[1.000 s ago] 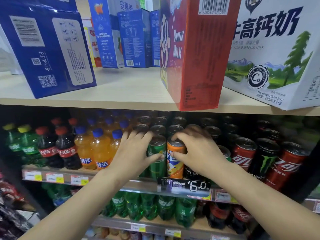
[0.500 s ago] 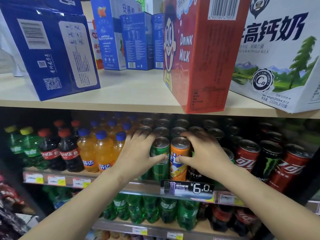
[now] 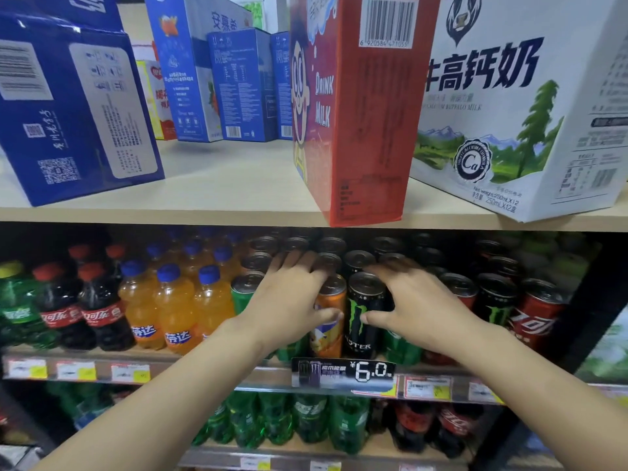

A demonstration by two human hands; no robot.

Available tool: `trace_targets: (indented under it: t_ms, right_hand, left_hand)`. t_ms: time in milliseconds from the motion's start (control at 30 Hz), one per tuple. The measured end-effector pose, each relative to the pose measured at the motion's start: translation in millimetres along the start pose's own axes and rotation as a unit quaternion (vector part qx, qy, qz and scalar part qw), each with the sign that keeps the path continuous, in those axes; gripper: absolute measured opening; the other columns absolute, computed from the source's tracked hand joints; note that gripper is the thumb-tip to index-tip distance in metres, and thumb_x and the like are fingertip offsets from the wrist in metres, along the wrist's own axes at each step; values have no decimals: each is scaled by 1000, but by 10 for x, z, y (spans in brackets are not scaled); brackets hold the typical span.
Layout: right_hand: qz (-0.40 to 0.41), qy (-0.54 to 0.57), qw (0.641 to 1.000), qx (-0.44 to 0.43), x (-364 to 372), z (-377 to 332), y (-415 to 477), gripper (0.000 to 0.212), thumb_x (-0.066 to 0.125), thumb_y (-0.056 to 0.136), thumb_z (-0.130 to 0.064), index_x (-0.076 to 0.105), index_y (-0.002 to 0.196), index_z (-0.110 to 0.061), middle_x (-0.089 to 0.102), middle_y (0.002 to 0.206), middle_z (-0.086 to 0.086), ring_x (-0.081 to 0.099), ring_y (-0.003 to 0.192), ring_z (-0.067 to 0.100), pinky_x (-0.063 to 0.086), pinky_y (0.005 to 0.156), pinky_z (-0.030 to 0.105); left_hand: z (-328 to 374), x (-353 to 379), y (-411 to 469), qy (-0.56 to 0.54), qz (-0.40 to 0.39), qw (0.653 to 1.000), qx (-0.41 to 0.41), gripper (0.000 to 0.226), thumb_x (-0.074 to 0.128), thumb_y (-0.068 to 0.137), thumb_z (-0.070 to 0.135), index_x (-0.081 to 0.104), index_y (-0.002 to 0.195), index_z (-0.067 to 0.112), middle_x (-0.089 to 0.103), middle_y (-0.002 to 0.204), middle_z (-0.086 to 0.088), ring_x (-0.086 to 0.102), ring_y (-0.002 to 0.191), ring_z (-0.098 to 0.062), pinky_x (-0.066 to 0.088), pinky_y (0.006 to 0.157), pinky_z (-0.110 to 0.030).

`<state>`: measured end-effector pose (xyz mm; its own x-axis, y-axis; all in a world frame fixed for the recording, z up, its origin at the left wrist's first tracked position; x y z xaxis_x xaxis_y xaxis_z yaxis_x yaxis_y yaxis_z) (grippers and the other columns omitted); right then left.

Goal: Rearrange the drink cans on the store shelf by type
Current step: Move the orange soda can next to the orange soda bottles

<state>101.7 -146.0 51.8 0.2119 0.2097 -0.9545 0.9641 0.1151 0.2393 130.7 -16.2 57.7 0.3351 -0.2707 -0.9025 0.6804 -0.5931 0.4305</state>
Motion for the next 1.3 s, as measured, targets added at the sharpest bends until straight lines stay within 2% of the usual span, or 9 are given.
trace_targets:
  t_ms: [200,333,467,600,767,900,967,1067,1300]
  right_hand:
    - [0,-2,1000,19,46,61,-30,71,71,83,-49,44,144,-27,51,147,2,47,134,27,41,108,39]
    - [23,17,1000,4,-8,37,-52,77,74,80,-47,41,147,-28,50,149,1,45,136,26,40,110,41]
    - [52,17,999,1,-156,83,-134,75,73,80,-47,44,146,-28,53,146,0,46,134,24,38,111,38]
    - [52,-3,998,35,-305,280,-260,69,67,85,-49,43,146,-26,58,139,4,48,130,27,38,110,38]
    - [48,10,999,17,-279,279,-386,63,66,87,-48,46,143,-27,57,138,-2,44,130,21,35,111,35]
    - [63,35,997,-16,-259,115,-373,58,67,86,-47,52,138,-27,59,134,-6,44,130,17,34,111,32]
    - [67,40,996,-36,-230,-22,-310,58,68,85,-47,53,138,-27,59,135,-4,45,130,18,35,111,33]
    - [67,46,995,-60,-199,-240,-183,61,67,85,-49,51,140,-28,55,143,-4,44,134,17,33,114,34]
    - [28,40,998,-39,-42,-270,31,68,68,81,-54,47,141,-30,49,150,-6,43,137,17,36,113,36]
  left_hand:
    - [-32,34,5,-16,6,999,-27,67,66,75,62,51,132,31,53,131,0,37,127,-25,25,111,-41]
    - [-50,49,6,-27,0,999,-35,67,67,75,62,51,132,32,54,134,1,35,129,-25,22,112,-41]
    - [-105,70,-10,-48,-4,998,-46,65,68,75,62,52,130,32,55,133,1,38,126,-25,26,110,-40]
    - [-125,89,-32,-64,-6,997,-47,67,68,76,62,51,133,32,54,134,1,40,126,-25,30,108,-39]
    - [-162,17,-124,-86,-18,996,-31,78,68,74,65,45,140,30,52,139,-1,42,129,-23,36,106,-38]
    - [-540,-174,-348,-78,-17,994,-76,93,57,64,80,42,142,32,50,142,-1,42,128,-23,36,104,-40]
    - [-703,-197,-463,-51,-40,994,-93,96,62,64,77,38,145,31,50,141,-2,43,125,-26,36,102,-40]
    - [-804,-161,-586,-18,-78,991,-108,90,66,71,70,39,143,23,50,138,-3,43,121,-25,37,102,-37]
    - [-835,-161,-674,-57,-58,991,-106,71,65,82,58,44,137,19,48,137,2,37,123,-15,38,98,-29]
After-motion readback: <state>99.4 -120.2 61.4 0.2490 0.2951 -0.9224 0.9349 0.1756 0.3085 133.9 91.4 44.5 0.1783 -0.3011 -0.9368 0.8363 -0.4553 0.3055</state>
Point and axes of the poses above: each hand's wrist, its own y-axis towards the middle knuckle, its own x-axis out of the palm, z = x × y, the point moved 10 cm from there along y, towards the middle knuckle
